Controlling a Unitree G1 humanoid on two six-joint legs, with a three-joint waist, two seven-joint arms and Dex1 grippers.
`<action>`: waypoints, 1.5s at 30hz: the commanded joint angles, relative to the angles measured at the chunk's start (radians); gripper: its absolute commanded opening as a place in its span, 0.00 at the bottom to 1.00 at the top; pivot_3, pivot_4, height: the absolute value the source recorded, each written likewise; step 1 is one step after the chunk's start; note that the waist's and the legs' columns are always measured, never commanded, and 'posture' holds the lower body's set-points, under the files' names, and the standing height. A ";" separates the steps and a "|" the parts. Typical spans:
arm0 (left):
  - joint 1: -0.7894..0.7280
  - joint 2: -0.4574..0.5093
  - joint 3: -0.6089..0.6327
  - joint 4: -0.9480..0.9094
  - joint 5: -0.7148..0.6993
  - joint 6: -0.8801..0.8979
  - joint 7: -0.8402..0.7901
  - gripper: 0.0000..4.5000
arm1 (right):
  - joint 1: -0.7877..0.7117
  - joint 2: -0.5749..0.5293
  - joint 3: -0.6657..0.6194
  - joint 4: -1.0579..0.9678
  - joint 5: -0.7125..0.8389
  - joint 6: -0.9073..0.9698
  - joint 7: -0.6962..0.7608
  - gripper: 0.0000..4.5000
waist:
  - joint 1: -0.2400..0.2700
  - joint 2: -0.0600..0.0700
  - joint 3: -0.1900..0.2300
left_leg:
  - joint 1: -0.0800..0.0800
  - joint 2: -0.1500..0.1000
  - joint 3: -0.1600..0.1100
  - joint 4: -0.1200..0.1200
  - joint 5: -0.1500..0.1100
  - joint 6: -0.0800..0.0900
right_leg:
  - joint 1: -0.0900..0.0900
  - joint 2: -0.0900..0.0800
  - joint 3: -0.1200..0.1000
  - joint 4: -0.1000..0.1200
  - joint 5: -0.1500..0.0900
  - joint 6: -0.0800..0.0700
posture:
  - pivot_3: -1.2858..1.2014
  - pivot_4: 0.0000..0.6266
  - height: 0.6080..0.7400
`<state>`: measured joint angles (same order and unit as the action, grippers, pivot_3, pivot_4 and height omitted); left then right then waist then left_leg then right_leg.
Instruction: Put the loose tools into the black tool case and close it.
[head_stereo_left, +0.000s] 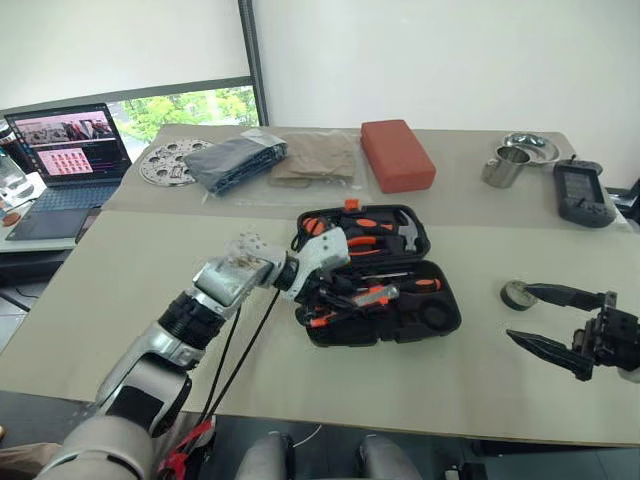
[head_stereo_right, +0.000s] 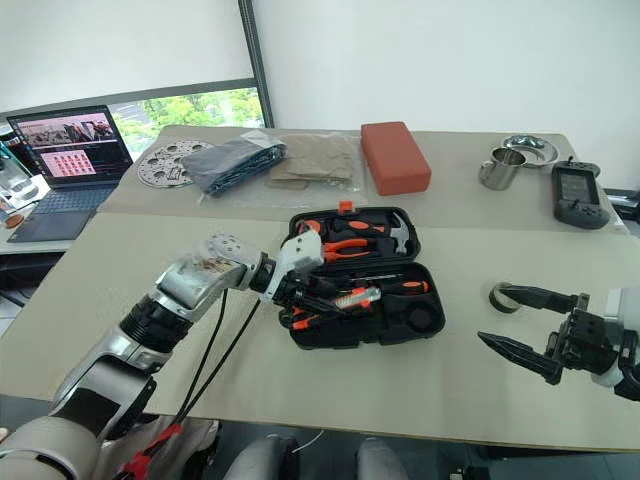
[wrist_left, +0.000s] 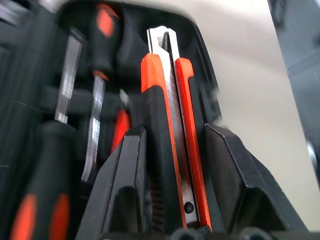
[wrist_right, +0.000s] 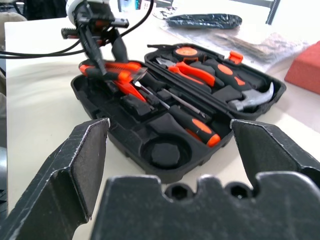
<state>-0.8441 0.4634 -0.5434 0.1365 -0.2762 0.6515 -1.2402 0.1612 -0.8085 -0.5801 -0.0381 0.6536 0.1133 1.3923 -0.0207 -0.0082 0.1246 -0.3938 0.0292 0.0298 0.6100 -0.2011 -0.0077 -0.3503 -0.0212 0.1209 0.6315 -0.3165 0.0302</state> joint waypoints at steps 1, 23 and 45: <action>-0.052 -0.015 -0.030 0.027 0.048 -0.058 -0.057 0.30 | 0.015 0.007 -0.046 -0.040 0.033 -0.020 -0.005 1.00 | 0.003 0.000 0.000 | -0.001 0.000 0.000 0.000 0.000 0.000 | 0.000 0.000 0.000 0.000 0.000 0.000 | 0.52 0.24 0.90; -0.118 -0.225 -0.022 0.219 0.164 -0.033 -0.015 0.30 | 0.046 0.031 -0.058 -0.084 0.040 -0.014 -0.035 1.00 | 0.005 0.001 0.000 | -0.004 -0.001 -0.002 0.004 -0.001 0.002 | -0.001 0.000 0.000 0.000 0.000 0.000 | 0.52 0.24 0.90; -0.128 -0.271 0.185 0.212 0.078 -0.154 0.046 0.88 | 0.013 0.007 -0.042 -0.065 0.044 -0.011 -0.040 1.00 | 0.006 0.001 -0.001 | -0.004 -0.001 -0.002 0.005 -0.001 0.002 | -0.001 0.000 0.000 0.001 0.000 0.000 | 0.52 0.24 0.90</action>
<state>-0.9631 0.2019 -0.4009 0.3324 -0.1684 0.5485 -1.1995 0.1786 -0.7848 -0.6025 -0.0900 0.6810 0.1131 1.3506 -0.0145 -0.0068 0.1239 -0.3981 0.0287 0.0281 0.6146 -0.2021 -0.0055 -0.3509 -0.0209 0.1205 0.6322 -0.3164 0.0302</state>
